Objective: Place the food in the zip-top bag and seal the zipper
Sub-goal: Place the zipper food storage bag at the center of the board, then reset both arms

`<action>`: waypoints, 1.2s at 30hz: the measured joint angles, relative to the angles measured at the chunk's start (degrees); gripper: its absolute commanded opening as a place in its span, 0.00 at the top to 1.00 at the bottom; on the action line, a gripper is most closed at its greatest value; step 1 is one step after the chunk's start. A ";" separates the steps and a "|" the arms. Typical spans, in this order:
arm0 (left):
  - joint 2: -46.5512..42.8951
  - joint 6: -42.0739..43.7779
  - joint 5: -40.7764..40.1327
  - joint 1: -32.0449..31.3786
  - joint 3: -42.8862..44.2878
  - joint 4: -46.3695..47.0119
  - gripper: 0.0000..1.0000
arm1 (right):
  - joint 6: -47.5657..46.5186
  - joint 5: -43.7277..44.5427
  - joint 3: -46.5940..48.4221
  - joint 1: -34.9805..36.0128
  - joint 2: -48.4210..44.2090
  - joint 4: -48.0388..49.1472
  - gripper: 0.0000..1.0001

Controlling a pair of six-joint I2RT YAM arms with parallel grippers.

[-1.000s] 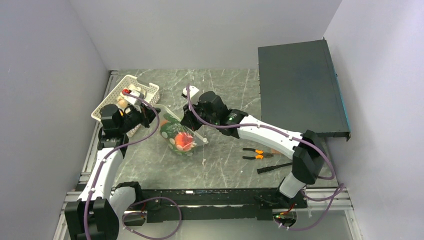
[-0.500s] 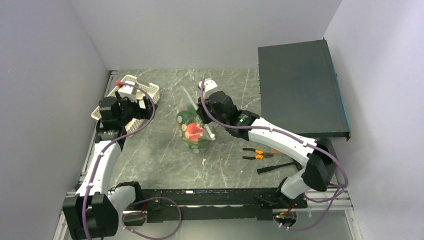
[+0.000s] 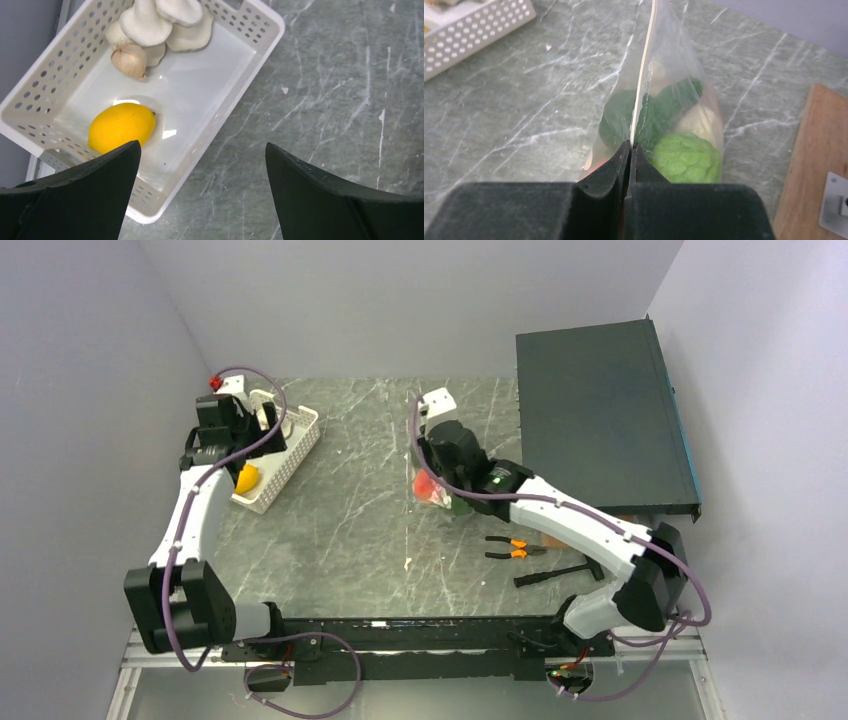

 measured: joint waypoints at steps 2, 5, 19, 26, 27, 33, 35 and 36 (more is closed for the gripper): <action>2.95 -0.63 -0.50 0.39 2.95 -2.54 0.00 | 0.52 -0.28 -0.02 0.98 2.27 0.11 1.00; 4.74 -1.16 -0.66 1.01 3.93 -5.38 0.00 | 1.66 -2.14 0.07 4.04 8.15 0.22 1.00; -4.72 -0.83 0.70 1.99 -0.63 -5.27 0.00 | 3.17 -16.81 0.52 12.22 7.65 -3.10 0.30; -14.47 -0.63 9.40 2.36 -5.62 -1.46 0.00 | 3.76 -9.88 1.05 12.00 -9.16 -6.64 0.07; -16.65 -0.68 10.86 2.36 -6.51 -0.55 0.00 | 3.69 -8.15 1.05 12.04 -11.58 -7.32 0.02; -28.52 -5.95 20.04 2.36 -8.79 4.15 0.00 | 1.81 1.70 -0.15 12.00 -28.39 -8.24 0.00; -31.12 -10.47 25.88 2.36 -8.81 7.52 0.00 | 0.79 5.03 -0.31 12.00 -34.62 -7.02 0.00; -32.13 -12.92 28.44 2.34 -8.81 9.09 0.00 | 0.26 6.45 -0.28 11.98 -37.05 -6.16 0.00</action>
